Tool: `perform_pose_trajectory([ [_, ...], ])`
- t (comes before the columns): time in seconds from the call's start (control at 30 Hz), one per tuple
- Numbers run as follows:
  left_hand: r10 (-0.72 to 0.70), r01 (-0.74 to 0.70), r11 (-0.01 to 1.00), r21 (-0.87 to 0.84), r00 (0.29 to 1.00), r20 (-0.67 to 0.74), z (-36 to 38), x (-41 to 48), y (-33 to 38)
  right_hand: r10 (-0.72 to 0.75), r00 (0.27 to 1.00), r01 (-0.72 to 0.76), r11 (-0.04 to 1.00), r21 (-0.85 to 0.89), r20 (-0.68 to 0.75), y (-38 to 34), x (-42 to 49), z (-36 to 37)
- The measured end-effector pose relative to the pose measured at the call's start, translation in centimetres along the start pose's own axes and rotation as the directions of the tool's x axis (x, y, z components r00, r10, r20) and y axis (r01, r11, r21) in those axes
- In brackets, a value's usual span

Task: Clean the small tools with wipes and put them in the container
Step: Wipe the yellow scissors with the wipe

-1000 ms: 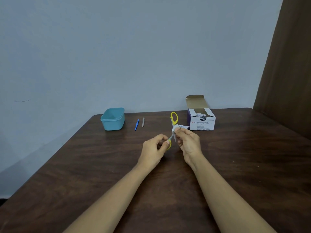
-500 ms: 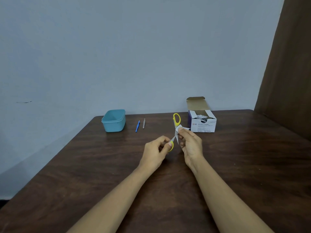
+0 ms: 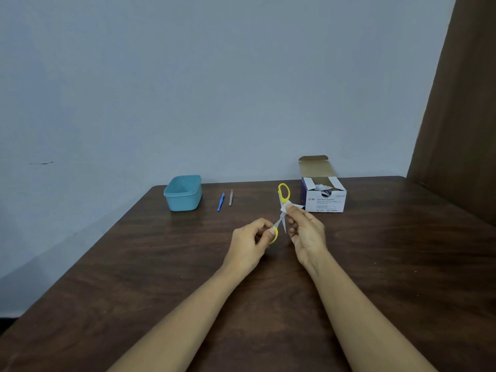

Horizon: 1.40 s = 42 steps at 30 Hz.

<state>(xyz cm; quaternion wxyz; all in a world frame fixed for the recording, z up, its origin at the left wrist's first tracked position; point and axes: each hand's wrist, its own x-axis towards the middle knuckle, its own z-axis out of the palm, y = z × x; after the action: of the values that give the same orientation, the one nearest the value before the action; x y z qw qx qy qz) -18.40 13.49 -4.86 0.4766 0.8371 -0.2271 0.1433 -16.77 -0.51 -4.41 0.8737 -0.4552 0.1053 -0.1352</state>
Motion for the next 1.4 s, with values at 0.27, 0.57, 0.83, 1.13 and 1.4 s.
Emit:
perform_pose_trajectory([
  [0.27,0.001,-0.001,1.000,-0.002,1.000,-0.009,-0.04,-0.01,-0.16,-0.018,1.000,0.019,0.998,-0.068,0.011,0.14,0.17,0.02],
  [0.57,0.004,-0.004,1.000,0.007,1.000,-0.007,0.04,0.07,-0.22,-0.018,1.000,0.019,0.999,-0.039,0.006,0.10,0.17,-0.16],
  [0.83,-0.010,0.009,1.000,-0.017,1.000,-0.020,0.04,0.04,-0.37,-0.018,1.000,0.018,0.998,-0.063,0.006,0.08,0.25,-0.07],
  [1.13,-0.005,0.005,1.000,0.003,1.000,-0.021,0.07,0.16,-0.36,-0.088,0.996,0.085,0.991,-0.101,-0.028,0.45,0.28,-0.09],
  [1.4,-0.017,0.018,0.999,0.027,0.999,-0.050,-0.04,0.22,-0.44,-0.192,0.974,0.219,0.935,-0.278,0.121,0.26,-0.46,0.29],
])
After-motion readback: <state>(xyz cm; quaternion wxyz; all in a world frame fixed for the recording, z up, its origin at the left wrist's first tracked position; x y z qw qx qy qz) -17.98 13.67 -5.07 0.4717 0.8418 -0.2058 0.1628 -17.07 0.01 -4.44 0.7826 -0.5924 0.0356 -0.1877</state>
